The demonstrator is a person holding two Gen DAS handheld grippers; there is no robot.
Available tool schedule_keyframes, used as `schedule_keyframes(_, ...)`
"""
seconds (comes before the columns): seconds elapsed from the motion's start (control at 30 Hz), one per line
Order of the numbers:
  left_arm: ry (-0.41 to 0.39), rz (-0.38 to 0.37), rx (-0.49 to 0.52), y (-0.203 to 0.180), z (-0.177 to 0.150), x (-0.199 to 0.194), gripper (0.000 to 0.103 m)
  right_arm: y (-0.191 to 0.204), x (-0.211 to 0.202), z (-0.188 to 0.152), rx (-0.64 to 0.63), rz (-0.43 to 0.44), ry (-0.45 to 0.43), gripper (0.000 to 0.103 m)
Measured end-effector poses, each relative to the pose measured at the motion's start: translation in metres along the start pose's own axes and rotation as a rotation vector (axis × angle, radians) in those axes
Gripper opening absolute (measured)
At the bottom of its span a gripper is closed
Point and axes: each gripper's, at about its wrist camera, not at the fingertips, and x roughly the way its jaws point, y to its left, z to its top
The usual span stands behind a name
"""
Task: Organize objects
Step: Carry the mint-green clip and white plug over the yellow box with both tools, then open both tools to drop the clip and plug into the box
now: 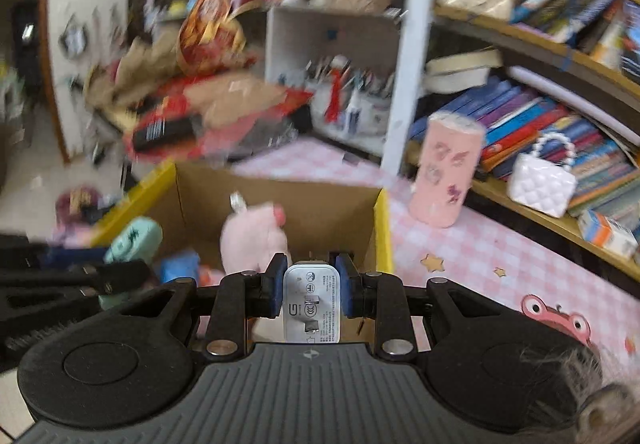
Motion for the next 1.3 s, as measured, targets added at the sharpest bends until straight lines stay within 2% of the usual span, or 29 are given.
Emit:
schedule_keyframes(0.17, 0.058, 0.026, 0.031, -0.005, -0.008, 0.024, 0.023, 0.001, 0.038, -0.021, -0.092, 0.022, 0.147, 0.025)
schedule_keyframes(0.27, 0.088, 0.026, 0.047, -0.007, -0.012, 0.033, 0.023, 0.002, 0.038, -0.023, -0.094, 0.0, 0.159, 0.025)
schedule_keyframes(0.4, 0.108, 0.011, 0.067, -0.011, -0.013, 0.038, 0.023, 0.005, 0.028, -0.027, -0.021, -0.063, 0.168, 0.025)
schedule_keyframes(0.53, 0.117, -0.017, 0.083, -0.01, -0.013, 0.038, 0.023, 0.002, 0.014, -0.03, 0.099, -0.079, 0.181, 0.025)
schedule_keyframes(0.77, 0.143, -0.062, 0.104, -0.006, -0.017, 0.037, 0.023, 0.012, -0.001, -0.036, 0.152, -0.103, 0.204, 0.025)
schedule_keyframes(0.87, 0.13, -0.064, 0.11, -0.006, -0.018, 0.034, 0.025, 0.013, -0.004, -0.038, 0.165, -0.113, 0.2, 0.025)
schedule_keyframes(0.9, 0.121, -0.066, 0.106, -0.005, -0.017, 0.031, 0.027, 0.013, -0.006, -0.039, 0.174, -0.114, 0.192, 0.027)
schedule_keyframes(1.0, 0.098, -0.078, 0.113, -0.005, -0.015, 0.022, 0.053, 0.01, -0.016, -0.041, 0.23, -0.099, 0.153, 0.042)
schedule_keyframes(1.07, 0.068, -0.072, 0.115, -0.006, -0.016, 0.01, 0.058, 0.013, -0.027, -0.04, 0.238, -0.118, 0.12, 0.042)
schedule_keyframes(1.13, 0.05, -0.077, 0.105, -0.005, -0.015, 0.0, 0.067, 0.013, -0.041, -0.042, 0.254, -0.123, 0.086, 0.042)
schedule_keyframes(1.3, -0.034, -0.081, 0.1, -0.007, -0.017, -0.036, 0.074, 0.014, -0.083, -0.05, 0.285, -0.179, -0.01, 0.042)
